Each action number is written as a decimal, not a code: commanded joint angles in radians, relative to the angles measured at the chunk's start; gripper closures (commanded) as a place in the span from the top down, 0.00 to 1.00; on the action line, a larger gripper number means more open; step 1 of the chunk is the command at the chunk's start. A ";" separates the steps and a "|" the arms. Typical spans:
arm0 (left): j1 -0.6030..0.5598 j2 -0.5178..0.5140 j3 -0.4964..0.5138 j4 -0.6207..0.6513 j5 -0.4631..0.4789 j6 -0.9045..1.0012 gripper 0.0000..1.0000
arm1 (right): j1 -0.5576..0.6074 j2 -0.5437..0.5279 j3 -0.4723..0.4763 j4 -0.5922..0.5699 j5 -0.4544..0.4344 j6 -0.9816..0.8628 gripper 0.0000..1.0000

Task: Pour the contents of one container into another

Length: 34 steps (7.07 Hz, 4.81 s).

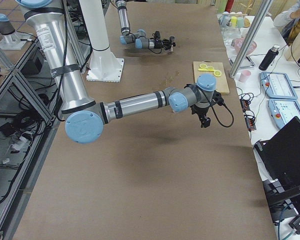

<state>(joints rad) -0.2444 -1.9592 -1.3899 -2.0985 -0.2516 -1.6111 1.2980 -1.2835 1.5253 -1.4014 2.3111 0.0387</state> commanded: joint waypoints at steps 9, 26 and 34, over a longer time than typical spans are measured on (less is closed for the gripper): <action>0.014 0.014 0.000 0.011 0.000 -0.023 0.00 | 0.282 -0.342 0.091 -0.235 0.013 0.006 1.00; 0.020 0.043 -0.041 0.025 0.020 -0.021 0.99 | 0.287 -0.356 0.118 -0.242 -0.001 0.003 1.00; 0.074 0.150 -0.213 0.035 0.028 -0.012 0.99 | 0.287 -0.356 0.119 -0.240 -0.001 0.001 1.00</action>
<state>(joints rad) -0.1766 -1.8368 -1.5524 -2.0655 -0.2279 -1.6244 1.5846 -1.6405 1.6444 -1.6419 2.3101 0.0401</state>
